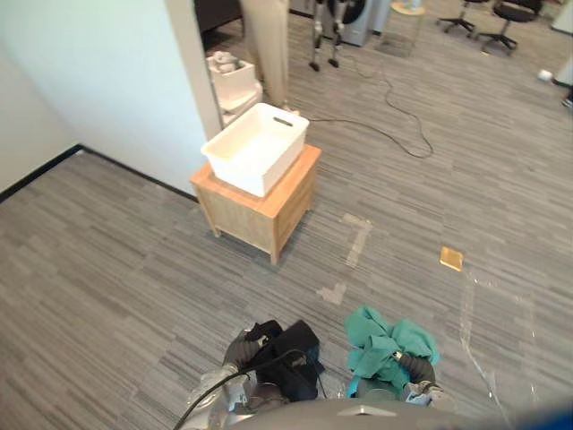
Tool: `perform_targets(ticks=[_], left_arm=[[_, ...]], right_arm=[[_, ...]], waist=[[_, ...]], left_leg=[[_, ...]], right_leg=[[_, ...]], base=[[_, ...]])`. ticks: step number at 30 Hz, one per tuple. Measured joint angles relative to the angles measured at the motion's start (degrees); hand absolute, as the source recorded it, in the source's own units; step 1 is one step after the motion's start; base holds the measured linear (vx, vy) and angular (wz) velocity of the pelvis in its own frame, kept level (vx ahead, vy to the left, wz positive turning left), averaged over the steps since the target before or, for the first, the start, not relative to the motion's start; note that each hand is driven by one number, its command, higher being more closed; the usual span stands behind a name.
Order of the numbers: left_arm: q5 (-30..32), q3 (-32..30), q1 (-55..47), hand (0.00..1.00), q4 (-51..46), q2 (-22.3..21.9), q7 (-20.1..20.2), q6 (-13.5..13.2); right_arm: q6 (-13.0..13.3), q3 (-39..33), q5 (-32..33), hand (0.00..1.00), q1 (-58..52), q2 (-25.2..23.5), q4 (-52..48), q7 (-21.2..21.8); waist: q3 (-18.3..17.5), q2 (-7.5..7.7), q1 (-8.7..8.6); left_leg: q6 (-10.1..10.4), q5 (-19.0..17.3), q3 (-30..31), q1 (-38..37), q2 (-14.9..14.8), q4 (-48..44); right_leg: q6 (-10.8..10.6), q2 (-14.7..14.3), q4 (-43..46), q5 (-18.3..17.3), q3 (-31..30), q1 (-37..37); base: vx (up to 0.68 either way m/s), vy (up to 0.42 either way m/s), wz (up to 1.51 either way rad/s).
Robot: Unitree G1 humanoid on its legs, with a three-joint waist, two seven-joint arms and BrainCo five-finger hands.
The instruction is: Tidy the bed and pick cloth on bed and put in laundry
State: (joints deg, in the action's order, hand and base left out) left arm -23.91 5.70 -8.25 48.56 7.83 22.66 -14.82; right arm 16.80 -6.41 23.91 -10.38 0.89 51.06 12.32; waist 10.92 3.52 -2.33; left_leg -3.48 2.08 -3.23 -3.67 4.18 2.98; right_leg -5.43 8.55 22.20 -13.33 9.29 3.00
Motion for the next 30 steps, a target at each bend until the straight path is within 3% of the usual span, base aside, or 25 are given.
perform_targets(ticks=[2,3,5,8,10,12,14,16,17,19,21,22,23,24,25,27,28,29,30], left_arm=[[0.2,-0.21,-0.12,1.0,0.14,0.07,0.83,0.22],[0.45,-0.19,-0.03,1.0,0.53,-0.31,1.15,0.28],[1.6,-1.42,-0.33,1.0,1.47,-1.54,2.04,-0.24],[2.2,-2.49,-1.68,1.0,3.05,-2.83,2.02,-0.97],[2.71,-3.38,-2.16,1.0,3.9,-2.47,2.02,-1.32],[2.99,-4.63,-2.45,1.0,3.85,-1.93,2.18,-1.58],[3.26,-5.14,-2.67,1.0,3.81,-1.76,1.89,-2.05],[3.24,-5.79,-3.05,1.0,3.66,-1.93,1.89,-2.03],[3.21,-5.97,-3.58,1.0,3.51,-2.16,1.93,-2.03],[3.18,-6.29,-4.12,1.0,0.01,-3.28,1.88,-1.98],[3.18,-6.39,-4.42,1.0,-0.37,-3.57,1.89,-2.09],[3.15,-6.85,-3.94,1.0,-0.75,-3.6,1.99,-2.46],[3.07,-7.22,-3.74,1.0,-0.74,-3.79,2.04,-2.46],[2.84,-7.65,-3.69,1.0,-0.79,-4.26,2.07,-2.54],[2.52,-7.54,-3.96,1.0,-0.77,-4.43,2.13,-3.08],[2.49,-7.31,-4.25,1.0,-0.62,-4.67,2.16,-3.59],[2.03,-6.27,-4.85,1.0,-0.16,-5.15,2.15,-3.93],[1.89,-6.21,-4.7,1.0,-0.06,-5.5,2.1,-4.25],[1.91,-6.13,-4.25,1.0,0.01,-5.14,2.0,-4.56]], right_arm=[[0.52,-0.19,1.38,1.0,1.05,0.08,0.98,0.07],[0.51,-0.77,1.82,1.0,1.36,0.38,1.62,0.08],[0.53,-3.34,2.99,1.0,2.59,0.96,2.21,0.81],[0.53,-3.36,3.0,1.0,3.61,1.63,3.33,1.9],[0.53,-3.12,3.0,1.0,3.95,1.27,3.62,2.75],[0.52,-2.91,3.01,1.0,4.5,1.0,3.62,3.25],[0.49,-2.35,2.87,1.0,4.37,1.55,3.34,3.29],[0.47,-1.24,2.65,1.0,3.98,2.61,1.77,3.34],[0.47,-1.02,2.36,1.0,3.94,2.72,1.63,3.39],[0.4,-0.13,1.41,1.0,3.84,3.7,1.58,3.72],[0.05,0.55,-0.26,1.0,3.89,4.1,1.38,4.18],[-0.34,0.58,-1.15,1.0,3.97,4.22,0.95,4.36],[-0.53,0.75,-1.45,1.0,4.09,4.14,0.85,4.34],[-0.8,0.71,-2.03,1.0,5.0,4.81,0.74,4.36],[-0.87,0.25,-2.83,1.0,6.4,5.14,0.74,4.39],[-0.8,-0.2,-2.84,1.0,7.17,5.2,0.79,4.5],[-0.65,-0.26,-2.91,1.0,7.32,5.27,1.51,4.94],[-0.6,-0.28,-3.06,1.0,7.33,5.31,2.32,4.97],[-0.57,-0.1,-4.06,1.0,8.02,4.69,3.1,5.07]], waist=[[-0.17,0.3,0.01],[-0.14,-0.03,-0.11],[-0.28,-2.18,0.19],[-0.92,-4.0,0.1],[-0.93,-3.71,0.38],[-0.71,-3.23,0.66],[-1.01,-3.58,1.72],[-1.29,-4.99,1.5],[-1.32,-5.17,1.29],[-1.15,-6.09,1.05],[-1.01,-6.55,1.66],[-0.51,-5.84,1.93],[-0.49,-5.82,2.23],[-0.49,-5.79,2.6],[-0.4,-5.67,2.69],[-0.43,-5.76,2.81],[-0.63,-6.53,3.5],[-0.7,-6.66,3.53],[-0.34,-6.15,3.65]], left_leg=[[0.72,0.49,0.52,-1.37,0.91,1.36],[0.84,0.75,0.46,-2.23,0.71,2.17],[1.19,1.13,-2.18,-3.6,-0.68,3.04],[1.7,0.85,-5.47,-3.41,-1.92,3.0],[2.03,0.12,-7.15,-3.69,-2.63,2.63],[2.87,-2.91,-9.01,-2.62,-3.51,-1.5],[5.17,-10.66,-11.5,1.33,-6.37,-12.71],[6.95,-15.08,-12.87,3.91,-9.07,-20.86],[7.07,-15.22,-13.18,5.45,-10.02,-24.85],[8.71,-14.04,-13.37,12.77,-15.01,-43.02],[9.32,-11.06,-11.96,15.2,-16.84,-51.2],[8.97,-9.55,-11.21,18.88,-16.94,-56.84],[8.64,-12.32,-10.38,19.32,-15.77,-55.63],[7.64,-15.12,-9.16,19.37,-13.13,-48.74],[7.28,-15.12,-8.14,18.88,-10.35,-38.32],[7.29,-11.43,-6.85,17.96,-7.75,-23.72],[8.47,-3.98,-5.96,15.75,-7.28,-13.62],[7.63,-2.3,-6.2,15.08,-6.84,-13.12],[7.06,-2.81,-6.32,15.07,-6.58,-14.22]], right_leg=[[2.84,-1.52,-7.94,0.24,-0.36,2.45],[2.87,-1.74,-9.12,0.38,-0.02,3.45],[3.27,-2.89,-13.35,2.11,0.31,5.51],[2.24,-3.22,-16.38,3.68,0.92,5.73],[1.86,-2.93,-17.06,3.77,2.73,5.88],[2.12,-2.82,-17.07,3.96,2.74,5.89],[3.09,-2.97,-17.08,3.56,3.84,5.95],[3.93,-3.92,-17.32,2.7,3.91,6.48],[4.2,-4.02,-17.32,2.2,3.67,6.61],[4.43,-5.28,-17.73,1.36,3.11,8.16],[4.69,-6.08,-19.44,1.57,1.28,10.27],[4.94,-5.82,-19.54,1.87,0.06,11.41],[5.06,-5.15,-19.54,1.8,-0.64,11.64],[5.13,-3.66,-19.6,1.75,-2.12,11.59],[5.13,-2.13,-19.79,1.75,-3.45,11.38],[4.93,-0.7,-19.99,1.62,-3.85,11.5],[3.8,-0.41,-20.77,0.93,-4.54,11.89],[3.65,-0.3,-21.46,0.91,-4.82,12.63],[3.47,-0.13,-21.25,0.95,-4.71,13.33]], base=[[0.01,-0.133,0.3],[0.04,-0.109,0.01],[0.06,-0.081,-0.27],[0.06,-0.055,-0.47],[0.1,-0.06,-0.46],[0.12,-0.062,-0.54],[0.14,-0.071,-0.66],[0.13,-0.033,-0.41],[0.23,-0.04,-0.23],[0.25,-0.035,-0.35],[0.25,-0.017,-0.46],[0.26,-0.006,-0.44],[0.26,0.02,-0.58],[0.26,0.066,-0.72],[0.25,0.089,-0.73],[0.25,0.158,-0.53],[0.32,0.227,-0.49],[0.28,0.179,-0.45],[0.27,0.129,-0.2]])
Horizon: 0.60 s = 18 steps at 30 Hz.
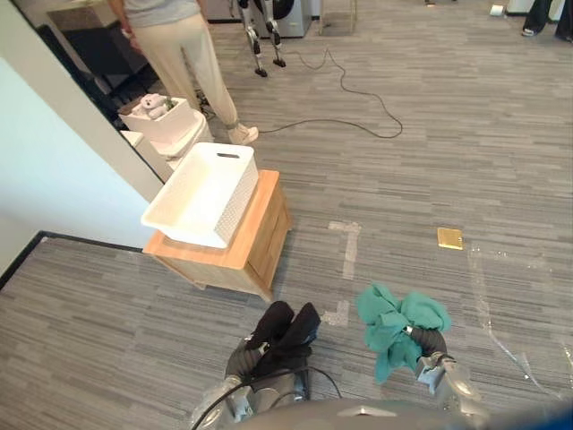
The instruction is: Tidy the bed and pick cloth on bed and put in laundry
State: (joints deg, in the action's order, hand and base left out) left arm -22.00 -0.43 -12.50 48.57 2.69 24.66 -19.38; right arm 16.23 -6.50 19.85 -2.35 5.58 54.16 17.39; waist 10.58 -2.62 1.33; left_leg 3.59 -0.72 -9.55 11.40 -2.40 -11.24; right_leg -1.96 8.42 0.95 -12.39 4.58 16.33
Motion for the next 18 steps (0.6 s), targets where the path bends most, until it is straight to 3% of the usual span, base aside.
perform_targets(ticks=[2,4,5,6,7,8,9,10,11,13,15,17,18], left_arm=[[-0.01,0.59,0.23,1.0,0.17,0.98,0.01,-0.63],[-0.59,1.34,0.24,1.0,0.24,1.16,0.04,-1.23],[-1.14,1.8,0.25,1.0,0.23,1.14,0.07,-1.25],[-1.1,2.1,0.22,1.0,0.24,1.19,0.08,-1.29],[-1.13,2.68,0.41,1.0,0.13,1.57,0.21,-1.32],[-1.16,2.71,0.6,1.0,0.09,2.27,0.29,-1.31],[-1.15,3.06,0.43,1.0,0.15,2.4,0.29,-1.25],[-1.16,4.25,0.21,1.0,0.2,2.89,0.2,-1.18],[-1.63,5.01,0.42,1.0,0.18,3.05,-0.05,-1.09],[-2.25,5.05,0.34,1.0,0.19,3.21,-0.13,-0.76],[-2.48,5.14,0.8,1.0,0.19,3.27,-0.6,0.38],[-3.8,5.54,1.51,1.0,0.19,3.17,-1.37,1.3],[-4.29,5.87,2.0,1.0,0.19,3.07,-1.6,1.35]], right_arm=[[0.48,0.23,-1.75,1.0,-0.06,-1.9,0.75,0.44],[0.49,0.23,-2.25,1.0,-0.65,-2.27,0.88,0.29],[0.49,0.21,-2.26,1.0,-0.99,-2.31,0.91,-0.16],[0.49,0.21,-2.28,1.0,-1.01,-2.33,0.92,-0.39],[0.5,0.21,-2.35,1.0,-0.95,-2.56,0.95,-0.93],[0.53,0.22,-2.42,1.0,-0.93,-2.73,1.06,-1.26],[0.57,0.23,-2.42,1.0,-1.08,-2.74,1.24,-1.35],[1.09,0.29,-2.42,1.0,-1.63,-2.76,1.27,-1.33],[1.34,0.65,-2.38,1.0,-1.83,-2.75,1.14,-1.26],[1.59,0.98,-2.17,1.0,-1.81,-2.68,0.05,-1.16],[1.8,1.1,-2.03,1.0,-1.95,-2.66,-1.03,-1.03],[1.75,1.25,-2.01,1.0,-2.01,-2.69,-1.26,-0.55],[1.74,1.22,-1.92,1.0,-2.03,-2.66,-1.6,-0.27]], waist=[[0.45,0.62,0.0],[0.34,0.61,0.52],[0.33,0.68,1.31],[0.38,0.84,1.25],[0.98,1.86,1.09],[1.65,3.03,1.09],[1.8,3.19,0.92],[1.95,3.1,0.26],[2.26,2.61,-0.02],[2.3,2.72,-0.5],[2.35,2.64,-0.83],[2.52,2.34,-1.81],[2.67,2.1,-2.04]], left_leg=[[-2.15,-2.8,0.2,0.4,0.24,-4.01],[-2.44,-3.37,-0.26,-1.2,0.77,-3.3],[-3.64,-4.12,-0.95,-3.88,1.41,-1.43],[-4.1,-4.42,-1.02,-4.91,1.67,-0.64],[-4.71,-5.34,-1.72,-7.74,2.61,0.22],[-5.0,-6.24,-2.42,-11.24,3.92,1.79],[-5.41,-6.64,-2.41,-13.57,4.43,2.96],[-5.89,-7.87,-2.42,-16.96,4.52,3.88],[-6.14,-9.24,-2.29,-19.2,3.85,4.01],[-7.02,-10.36,-2.17,-21.14,2.82,4.02],[-6.55,-11.48,-0.85,-22.95,1.34,3.67],[-6.09,-12.03,1.94,-23.77,-0.17,3.06],[-6.01,-12.06,4.16,-24.27,-1.08,3.09]], right_leg=[[-1.17,0.42,2.78,0.91,0.12,-0.38],[-2.09,0.87,7.0,1.44,-0.91,-2.09],[-2.81,1.65,15.02,1.36,-2.42,-5.18],[-4.55,2.11,19.61,1.33,-2.61,-6.89],[-8.04,3.98,31.15,2.65,-3.28,-11.46],[-10.54,6.13,42.05,7.8,-3.78,-15.65],[-10.15,6.94,46.84,12.06,-3.73,-17.45],[-8.2,7.9,53.8,13.27,-2.78,-19.96],[-6.11,7.89,57.54,8.79,-0.83,-22.75],[-5.31,7.52,57.14,3.27,3.16,-26.22],[-5.1,6.51,47.94,0.44,8.41,-29.37],[-4.63,4.43,33.43,1.05,10.38,-29.8],[-3.94,2.88,22.97,4.11,10.13,-29.71]], base=[[0.25,0.094,-0.07],[0.22,0.12,-0.25],[0.22,0.134,-0.37],[0.22,0.116,-0.32],[0.29,0.115,-0.17],[0.31,0.117,-0.14],[0.35,0.124,-0.06],[0.31,0.092,-0.01],[0.3,0.067,0.01],[0.26,0.012,0.04],[0.37,-0.055,0.34],[0.5,-0.176,0.76],[0.47,-0.249,0.95]])
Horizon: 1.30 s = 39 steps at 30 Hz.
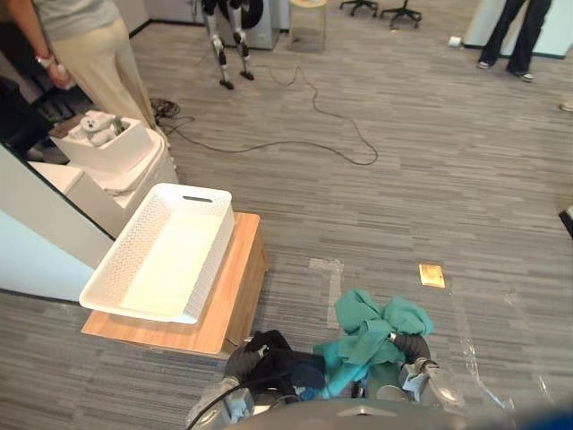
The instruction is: Tidy the bed and pick cloth on bed and put in laundry
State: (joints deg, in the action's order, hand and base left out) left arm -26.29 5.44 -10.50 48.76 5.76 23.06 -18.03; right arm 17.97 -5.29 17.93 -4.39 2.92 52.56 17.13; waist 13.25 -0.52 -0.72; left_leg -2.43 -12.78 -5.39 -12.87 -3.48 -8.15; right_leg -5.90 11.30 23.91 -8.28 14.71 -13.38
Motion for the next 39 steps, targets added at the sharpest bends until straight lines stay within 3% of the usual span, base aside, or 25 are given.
perform_targets(ticks=[2,3,4,5,7,9,11,14,16,17,18,19,20,21,22,25,27,29,30,31,32,34,35,36,39], left_arm=[[-0.11,0.27,0.39,1.0,-0.03,-0.17,-0.45,-0.1],[-0.1,0.27,0.18,1.0,-0.03,-0.18,-0.48,-0.19],[-0.19,0.13,0.58,1.0,0.36,0.12,-0.75,-0.27],[-0.15,0.35,1.19,1.0,1.8,-1.49,-0.82,-0.24],[-1.61,-0.01,0.23,1.0,2.14,-2.55,-0.76,-0.28],[-2.79,-0.19,-0.53,1.0,2.16,-3.07,-0.64,-0.19],[-5.24,-2.59,-1.87,1.0,1.4,-3.32,1.61,-0.49],[-5.33,-4.42,-3.14,1.0,-3.64,-3.48,1.96,-0.63],[-5.3,-4.67,-3.56,1.0,-6.32,-3.59,2.06,0.46],[-5.52,-5.13,-3.38,1.0,-7.24,-3.65,2.04,1.1],[-5.72,-5.37,-3.32,1.0,-7.22,-3.67,2.03,1.41],[-5.82,-5.7,-2.87,1.0,-7.15,-3.67,2.03,2.16],[-5.9,-6.06,-2.04,1.0,-6.83,-3.55,2.07,3.0],[-6.21,-6.1,-1.81,1.0,-6.75,-3.49,2.08,3.48],[-6.92,-6.23,-0.71,1.0,-6.24,-2.63,2.07,4.35],[-8.08,-6.15,1.04,1.0,-5.06,-2.83,1.97,6.54],[-8.05,-6.07,1.16,1.0,-4.79,-2.52,1.84,6.98],[-7.95,-5.38,0.84,1.0,-4.54,-2.5,1.54,7.83],[-7.98,-5.17,0.61,1.0,-4.48,-2.44,1.54,7.81],[-8.07,-4.45,0.58,1.0,-4.06,-2.13,1.55,7.79],[-8.12,-4.23,0.86,1.0,-3.7,-1.93,1.56,7.8],[-8.89,-3.23,1.67,1.0,-2.8,-1.3,1.66,7.73],[-8.99,-2.31,1.57,1.0,-2.77,0.05,2.19,7.73],[-8.96,-1.62,1.56,1.0,-3.54,1.27,2.57,7.56],[-8.58,-1.42,-0.3,1.0,-3.05,0.1,3.29,6.7]], right_arm=[[-0.01,-0.02,0.0,1.0,-0.62,-0.06,-1.17,0.42],[0.0,-0.1,0.0,1.0,-1.0,-0.06,-1.62,0.61],[-0.01,-0.58,-0.02,1.0,-1.53,0.16,-1.91,0.77],[0.0,-1.25,0.06,1.0,-1.41,1.22,-1.86,0.66],[0.0,-1.01,0.56,1.0,1.01,1.95,-2.0,0.7],[-0.03,-0.91,0.53,1.0,1.52,2.01,-2.06,0.84],[-0.14,1.01,-0.34,1.0,1.15,1.95,-2.05,1.67],[-0.21,1.14,-0.6,1.0,2.06,3.79,-2.23,3.81],[0.07,0.53,-0.42,1.0,2.42,5.11,-2.47,6.03],[1.2,-0.36,-0.17,1.0,2.22,4.96,-2.5,7.16],[2.06,-0.42,-0.18,1.0,1.88,4.8,-2.68,7.5],[3.65,-0.42,-0.21,1.0,0.84,4.51,-3.34,7.46],[4.64,-0.51,-0.44,1.0,-0.59,4.16,-3.77,7.18],[4.98,-0.54,-0.9,1.0,-1.09,3.91,-3.97,6.84],[5.33,-0.51,-1.68,1.0,-2.01,3.14,-5.44,5.71],[5.39,0.55,-4.54,1.0,-2.33,2.0,-9.15,4.34],[4.2,2.85,-5.78,1.0,-1.83,2.12,-12.4,3.49],[2.3,5.45,-5.78,1.0,-2.32,2.09,-16.17,2.45],[1.79,6.13,-5.76,1.0,-2.67,2.14,-16.69,2.33],[1.04,7.59,-5.77,1.0,-3.35,2.31,-17.37,1.92],[0.27,8.76,-5.77,1.0,-3.77,2.35,-17.76,1.08],[-0.77,10.25,-5.72,1.0,-5.33,2.3,-19.55,-0.41],[-0.79,10.82,-5.41,1.0,-7.4,1.87,-20.08,-1.69],[-0.9,11.07,-5.19,1.0,-8.02,1.22,-19.88,-2.18],[-2.0,11.25,-5.04,1.0,-7.01,3.03,-17.76,-3.35]], waist=[[-0.1,0.33,-0.08],[-0.11,0.82,-0.14],[0.33,1.0,-0.36],[0.62,-2.12,-0.04],[0.31,-3.98,0.18],[0.3,-4.13,0.06],[0.83,-4.17,0.38],[1.89,-3.92,1.93],[1.93,-3.67,3.29],[1.79,-3.29,3.87],[1.65,-3.1,3.73],[1.54,-3.02,3.08],[1.04,-2.22,2.26],[0.51,-1.69,1.55],[-0.07,-1.0,1.1],[-1.02,0.96,1.73],[-1.22,1.73,1.89],[-1.21,1.53,1.53],[-1.23,1.3,1.52],[-0.62,-0.07,1.03],[-0.43,-0.6,0.51],[-0.04,-1.01,-0.39],[-0.58,2.05,-0.46],[-0.76,4.88,-0.27],[-1.54,0.84,0.89]], left_leg=[[2.48,-1.46,4.22,-1.14,-0.98,-0.09],[3.76,-2.52,5.56,-1.67,-0.97,-0.12],[5.82,-6.13,8.37,-3.7,-1.69,-0.54],[6.27,-7.7,10.13,-4.06,-4.73,-2.16],[6.31,-6.38,11.04,-1.7,-6.26,-8.75],[6.88,-3.63,11.54,2.01,-7.32,-17.43],[8.06,7.92,11.8,11.16,-9.87,-36.73],[6.45,4.08,8.22,22.98,-7.97,-54.18],[5.88,2.34,1.84,26.42,-6.33,-49.99],[4.9,2.31,-5.17,26.82,-6.02,-41.46],[4.56,3.08,-9.05,26.54,-5.77,-35.8],[3.41,7.17,-18.63,25.3,-5.31,-25.05],[-1.22,7.25,-29.16,23.16,-4.88,-18.7],[-1.92,7.02,-31.71,22.53,-3.65,-16.07],[-5.06,7.01,-34.26,21.9,-1.27,-12.19],[-8.21,5.32,-31.48,18.28,2.76,-3.94],[-8.16,5.34,-28.54,15.24,3.6,-1.84],[-7.55,5.15,-20.94,11.24,3.44,-0.51],[-6.39,5.0,-18.87,10.12,3.07,0.02],[-3.75,4.44,-15.5,8.73,1.26,0.0],[-3.06,4.83,-12.85,8.55,0.12,-0.23],[-0.59,6.28,-6.41,9.14,-0.57,0.19],[1.35,6.65,-3.19,9.08,2.33,1.36],[2.54,6.86,-1.61,8.98,4.33,2.15],[5.49,9.54,1.45,7.97,0.67,6.25]], right_leg=[[-0.96,-1.54,-14.71,8.29,-4.46,0.45],[-1.22,-1.43,-16.97,9.37,-6.13,0.75],[-0.59,-1.41,-14.92,14.32,-7.8,1.37],[1.42,-3.33,-7.89,10.25,-6.1,-0.2],[3.78,-3.51,0.3,3.5,-4.49,-2.34],[4.42,-4.01,1.16,0.86,-2.55,-0.59],[5.98,-6.29,-3.93,-1.14,0.71,7.3],[7.13,-7.41,-11.97,-1.79,4.09,17.43],[7.32,-7.29,-16.66,-1.16,7.19,22.21],[6.63,-7.37,-19.06,-0.28,9.33,24.53],[6.44,-7.37,-20.08,-0.37,10.59,25.42],[5.27,-7.49,-21.48,-1.07,14.07,27.23],[3.92,-7.46,-21.98,-1.95,17.85,29.13],[3.41,-7.06,-21.87,-2.25,19.87,29.26],[2.46,-6.69,-21.16,-2.62,23.14,29.19],[-0.63,-4.75,-11.5,-4.77,24.51,28.45],[-0.37,-1.55,4.02,-4.29,22.21,25.08],[1.03,-0.36,18.14,-8.32,15.12,19.27],[2.13,-0.61,19.33,-9.23,13.98,18.02],[4.5,-2.35,19.14,-10.71,10.74,15.22],[4.72,-4.18,17.14,-11.86,7.01,12.63],[2.97,-6.45,8.12,-11.21,-2.01,9.44],[-0.35,-4.08,-1.6,-6.52,-8.24,10.08],[0.73,-1.51,-3.8,-4.19,-10.32,9.64],[2.66,-5.05,-6.91,-5.14,-6.49,11.99]], base=[[0.48,-0.324,1.03],[0.48,-0.422,1.15],[0.45,-0.436,1.09],[0.43,-0.424,0.83],[0.46,-0.455,0.33],[0.4,-0.392,0.41],[0.36,-0.299,0.63],[0.37,-0.201,0.5],[0.34,-0.118,0.37],[0.35,-0.081,0.34],[0.48,-0.067,0.7],[0.53,-0.071,1.19],[0.54,-0.073,1.4],[0.44,-0.07,1.61],[0.32,-0.051,1.3],[0.38,-0.044,1.23],[0.4,-0.096,0.86],[0.45,-0.201,1.14],[0.38,-0.252,1.29],[0.3,-0.286,1.17],[0.27,-0.302,1.29],[0.16,-0.322,1.78],[0.13,-0.34,2.0],[0.15,-0.45,1.73],[0.12,-0.29,0.54]])
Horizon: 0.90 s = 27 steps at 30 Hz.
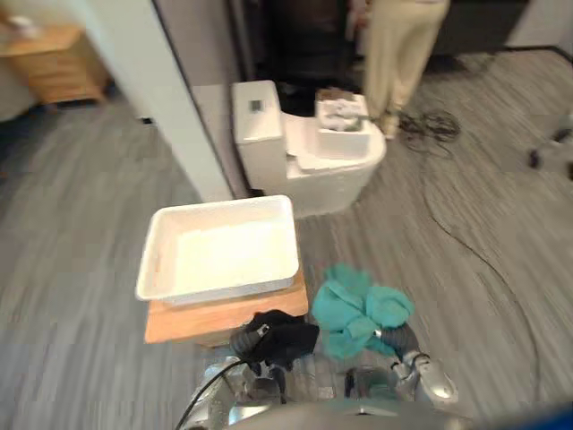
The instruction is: Tidy the bed and pick cloth on bed and put in laundry
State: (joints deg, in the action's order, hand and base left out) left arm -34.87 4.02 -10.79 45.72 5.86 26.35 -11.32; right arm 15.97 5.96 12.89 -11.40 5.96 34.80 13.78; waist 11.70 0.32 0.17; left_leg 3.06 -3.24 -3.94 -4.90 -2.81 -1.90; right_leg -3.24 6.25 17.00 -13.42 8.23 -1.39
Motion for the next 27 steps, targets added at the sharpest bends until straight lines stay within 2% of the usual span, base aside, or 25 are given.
perform_targets(ticks=[1,2,3,5,6,7,9,12,14,15,16,18,19,20,21,22,23,24,25,26,27], left_arm=[[0.18,-0.1,-0.65,1.0,0.05,-0.17,0.0,-0.29],[2.29,0.0,-3.42,1.0,-0.31,-0.62,-0.04,-1.41],[2.32,0.02,-3.28,1.0,-1.3,-0.31,-0.11,-1.43],[2.33,0.12,-3.23,1.0,-2.61,0.2,-0.11,-1.48],[2.31,0.48,-3.2,1.0,-3.58,1.0,-0.16,-1.53],[2.38,0.52,-3.22,1.0,-3.88,1.22,-0.17,-1.51],[4.36,0.62,-3.11,1.0,-3.95,1.02,-0.28,-0.83],[6.45,0.6,-3.92,1.0,-4.5,1.68,-0.17,-0.38],[7.2,0.56,-4.0,1.0,-4.53,1.89,-0.03,-0.2],[7.44,0.55,-4.2,1.0,-4.65,2.07,0.12,-0.14],[7.44,0.55,-4.37,1.0,-4.66,2.1,0.29,-0.12],[7.69,1.65,-4.77,1.0,-4.69,1.84,1.28,-0.07],[8.42,2.16,-4.9,1.0,-4.75,1.79,1.96,-0.13],[8.94,3.55,-4.95,1.0,-4.67,1.57,2.5,-0.16],[9.57,4.59,-4.89,1.0,-4.66,1.35,2.74,-0.42],[9.83,5.11,-4.52,1.0,-4.12,1.36,3.12,-0.46],[10.13,5.27,-4.13,1.0,-4.21,3.02,3.83,-0.67],[10.13,5.21,-3.81,1.0,-4.0,4.04,3.8,-0.67],[10.26,5.26,-3.36,1.0,-3.67,5.22,3.79,-0.37],[10.55,5.5,-3.24,1.0,-3.48,5.38,3.79,-0.16],[10.99,6.45,-3.26,1.0,-3.3,5.62,3.84,0.13]], right_arm=[[0.0,0.01,0.0,1.0,0.3,0.08,0.0,0.0],[-0.17,0.08,0.0,1.0,0.18,-0.13,-0.02,-0.02],[-0.52,0.27,0.02,1.0,0.2,-0.15,-0.02,-0.68],[-0.68,0.48,0.02,1.0,0.57,-0.24,-0.03,-1.34],[-0.76,0.06,0.02,1.0,0.82,-0.3,-0.02,-1.68],[-0.78,-0.04,0.09,1.0,0.83,-0.4,-0.03,-1.81],[-1.11,-0.64,1.75,1.0,0.63,-0.19,-0.06,-3.28],[-1.53,-1.05,2.26,1.0,0.88,-1.25,-0.95,-3.8],[-1.91,-1.11,2.25,1.0,1.15,-1.44,-1.76,-3.77],[-2.09,-1.26,2.23,1.0,1.23,-1.69,-1.91,-3.72],[-2.26,-1.39,2.22,1.0,1.63,-2.01,-2.01,-3.67],[-2.62,-2.84,2.2,1.0,1.41,-1.69,-1.96,-3.57],[-2.62,-3.12,2.2,1.0,1.05,-1.2,-1.87,-3.5],[-2.53,-3.17,2.19,1.0,0.12,-0.15,-1.83,-3.23],[-2.44,-3.28,2.19,1.0,0.0,0.6,-1.81,-2.95],[-2.47,-3.47,2.18,1.0,-0.02,1.1,-0.86,-2.81],[-2.29,-3.85,2.15,1.0,-0.09,0.08,0.95,-2.87],[-1.87,-3.76,2.13,1.0,-0.55,-0.57,1.28,-2.88],[-1.44,-3.46,2.14,1.0,-0.99,-1.73,1.85,-3.05],[-1.17,-3.39,2.17,1.0,-1.05,-2.01,2.32,-3.25],[-0.9,-3.1,2.61,1.0,-1.2,-2.31,2.68,-3.9]], waist=[[-0.22,-0.53,-0.07],[-0.57,-1.12,-0.4],[-0.48,-0.94,-0.67],[-0.38,-0.78,-0.11],[-0.15,-0.05,-0.89],[-0.17,0.14,-1.16],[-0.21,-0.53,-1.03],[-1.0,0.64,-1.62],[-1.17,0.91,-1.91],[-1.24,1.41,-2.51],[-1.15,1.33,-2.66],[-1.12,0.9,-3.55],[-1.29,0.45,-3.81],[-1.84,-0.56,-3.93],[-2.0,-1.22,-3.86],[-2.05,-1.85,-3.82],[-2.24,0.01,-3.83],[-2.5,0.98,-3.76],[-2.3,1.97,-3.81],[-2.23,1.94,-3.8],[-2.32,1.28,-3.77]], left_leg=[[0.25,0.23,0.08,-0.01,-0.52,0.5],[1.41,-0.09,1.25,1.33,-2.41,0.03],[1.87,-0.53,0.34,2.82,-2.35,-1.95],[1.85,-0.45,-3.14,5.13,-1.98,-3.98],[1.7,0.11,-6.17,6.76,-1.67,-5.77],[1.4,0.09,-7.85,7.44,-1.48,-6.64],[-1.46,-1.85,-16.18,8.14,-2.01,-9.68],[-2.76,-0.85,-15.83,7.41,-0.43,-9.96],[-2.85,0.71,-15.2,6.32,0.95,-7.49],[-2.22,1.12,-14.08,5.83,1.87,-6.36],[-2.42,-1.3,-15.62,6.01,0.54,-7.32],[-0.71,-2.95,-17.51,6.35,-6.46,-11.31],[-0.27,-2.65,-17.45,6.54,-8.77,-12.02],[0.46,-0.98,-16.93,6.62,-11.23,-12.07],[1.46,0.86,-15.98,6.65,-12.13,-12.0],[5.55,-2.2,-14.73,6.15,-10.95,-11.83],[4.13,-2.6,-15.45,5.46,-7.69,-11.03],[3.65,-2.65,-15.49,5.14,-6.09,-10.3],[2.48,-2.78,-15.8,4.31,-3.93,-8.45],[2.03,-2.84,-16.0,3.57,-3.28,-7.2],[1.03,-2.22,-16.26,2.17,-2.49,-4.62]], right_leg=[[0.49,-0.49,-0.45,0.12,0.48,0.17],[2.35,-2.22,-2.74,0.22,3.5,1.64],[2.4,-1.92,-3.36,0.25,4.58,1.86],[2.63,-1.01,-3.76,0.42,6.02,1.89],[2.65,0.49,-3.77,0.53,7.89,1.96],[2.57,1.21,-3.78,0.6,9.06,2.04],[2.51,2.3,-3.06,0.62,11.02,3.12],[1.48,3.84,-2.95,0.96,11.69,4.85],[0.17,4.88,-3.83,1.8,11.98,5.63],[-0.36,6.25,-4.76,2.23,12.3,6.35],[-0.36,6.44,-5.11,2.23,12.27,6.99],[-0.39,7.33,-5.92,2.25,12.38,8.75],[-1.28,7.9,-6.24,2.63,12.38,9.37],[-3.1,8.67,-6.59,3.17,12.37,9.53],[-5.05,9.51,-6.81,2.92,12.22,9.43],[-6.92,10.5,-6.75,3.04,11.51,9.61],[-7.41,13.89,-6.57,4.33,10.91,9.87],[-7.8,15.37,-6.03,5.18,10.67,9.68],[-7.65,17.63,-3.36,7.48,9.82,8.57],[-7.14,18.3,-1.39,8.96,9.64,7.46],[-3.62,19.12,2.71,12.31,9.3,4.88]], base=[[0.25,-0.295,0.38],[0.24,-0.228,0.57],[0.24,-0.189,0.57],[0.1,0.024,0.42],[0.09,0.047,0.58],[0.06,0.053,0.65],[0.06,0.097,0.46],[0.08,0.113,0.32],[0.03,0.108,0.22],[-0.01,0.092,0.16],[-0.01,0.093,0.18],[0.0,0.118,0.13],[0.0,0.325,0.09],[-0.01,0.342,0.02],[-0.03,0.482,-0.08],[-0.02,0.454,-0.04],[0.0,0.456,0.0],[0.0,0.405,0.11],[-0.02,0.302,0.08],[-0.06,0.364,0.08],[-0.05,0.347,0.03]])
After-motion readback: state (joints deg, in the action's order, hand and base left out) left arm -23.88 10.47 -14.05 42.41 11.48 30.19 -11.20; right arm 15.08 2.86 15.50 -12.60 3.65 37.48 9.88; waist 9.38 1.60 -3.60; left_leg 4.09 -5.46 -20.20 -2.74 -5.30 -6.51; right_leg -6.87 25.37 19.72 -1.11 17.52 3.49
